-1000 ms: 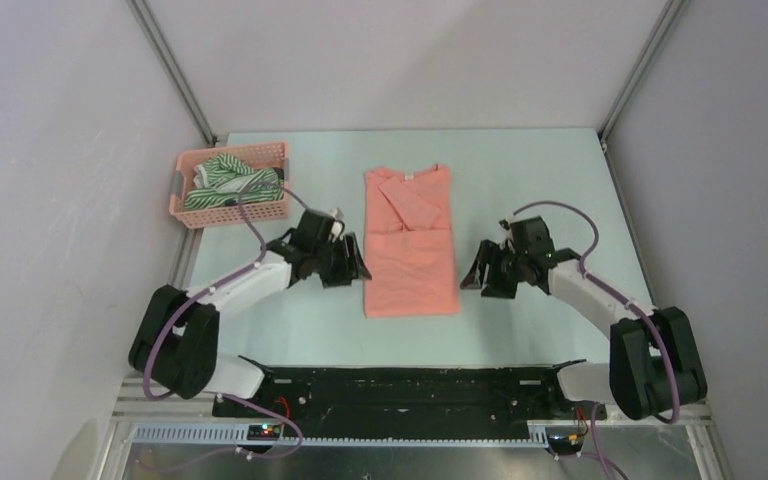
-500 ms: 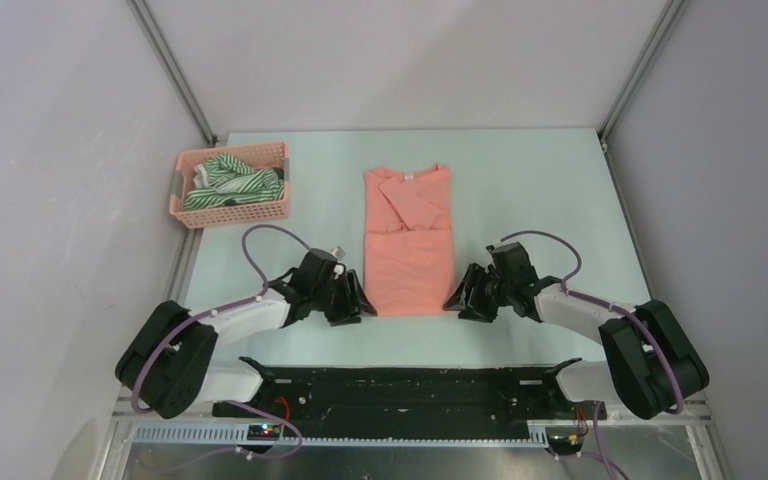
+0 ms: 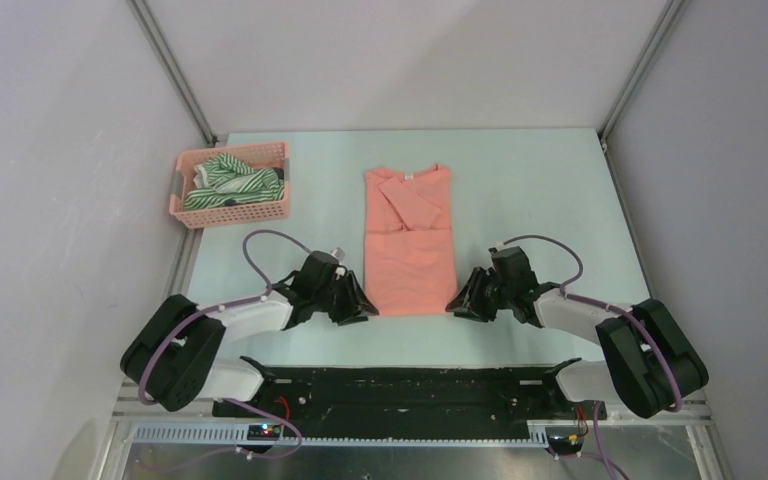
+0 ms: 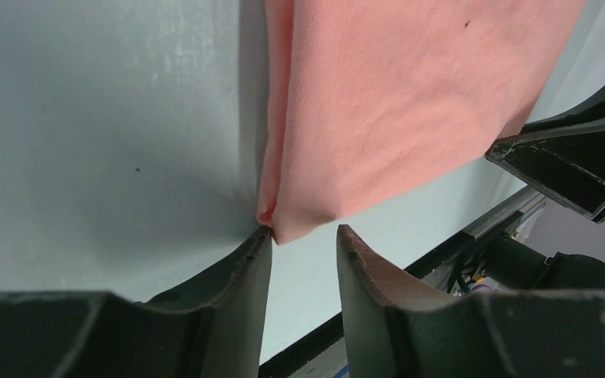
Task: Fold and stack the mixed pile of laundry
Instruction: Fold the T-shirt at the center of the board.
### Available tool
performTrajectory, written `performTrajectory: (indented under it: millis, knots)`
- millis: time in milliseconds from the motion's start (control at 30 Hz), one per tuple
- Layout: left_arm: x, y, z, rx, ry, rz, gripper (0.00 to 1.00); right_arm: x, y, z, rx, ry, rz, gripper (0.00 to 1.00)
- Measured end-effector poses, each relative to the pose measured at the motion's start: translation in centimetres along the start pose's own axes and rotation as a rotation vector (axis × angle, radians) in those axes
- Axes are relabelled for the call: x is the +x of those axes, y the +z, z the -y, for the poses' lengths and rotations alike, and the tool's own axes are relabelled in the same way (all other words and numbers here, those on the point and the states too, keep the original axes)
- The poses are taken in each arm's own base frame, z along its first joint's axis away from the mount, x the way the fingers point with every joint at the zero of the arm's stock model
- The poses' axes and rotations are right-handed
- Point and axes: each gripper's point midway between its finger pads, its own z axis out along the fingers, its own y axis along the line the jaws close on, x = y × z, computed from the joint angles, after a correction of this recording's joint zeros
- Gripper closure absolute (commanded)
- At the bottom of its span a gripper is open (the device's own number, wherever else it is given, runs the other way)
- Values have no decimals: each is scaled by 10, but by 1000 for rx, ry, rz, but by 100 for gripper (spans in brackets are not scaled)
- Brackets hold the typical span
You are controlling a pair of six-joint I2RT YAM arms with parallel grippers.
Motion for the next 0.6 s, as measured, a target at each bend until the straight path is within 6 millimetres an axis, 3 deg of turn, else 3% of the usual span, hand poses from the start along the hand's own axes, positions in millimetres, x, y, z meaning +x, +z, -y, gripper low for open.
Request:
performTrajectory:
  millis: [33,100,133,167,200,233,433,600]
  knots:
    - [0,1,1,2,-2,-1,66,0,0,1,1,0,1,68]
    - [1,3,1,2,-10,-2,86,0,0,2,5,0,3,77]
    - [1,4,0,-3,-12,-2,97,0,0,3,10,0,7,87]
    - [2,5,-3,-11,-18,-4,99,0,1,4,15,0,9,92]
    - [3,5,-4,-14,-29,-6,100,0,1,6,23,0,12,99]
    - [3,6,-4,-12,-31,-3,100,0,1,7,27,2,12,100]
    - [2,-6,-1,-2,-24,49,100,3,-10,10,51,-7,35,100]
    - [-1,-24,16,50,15,112,100,4,-29,0,20,-32,79,100]
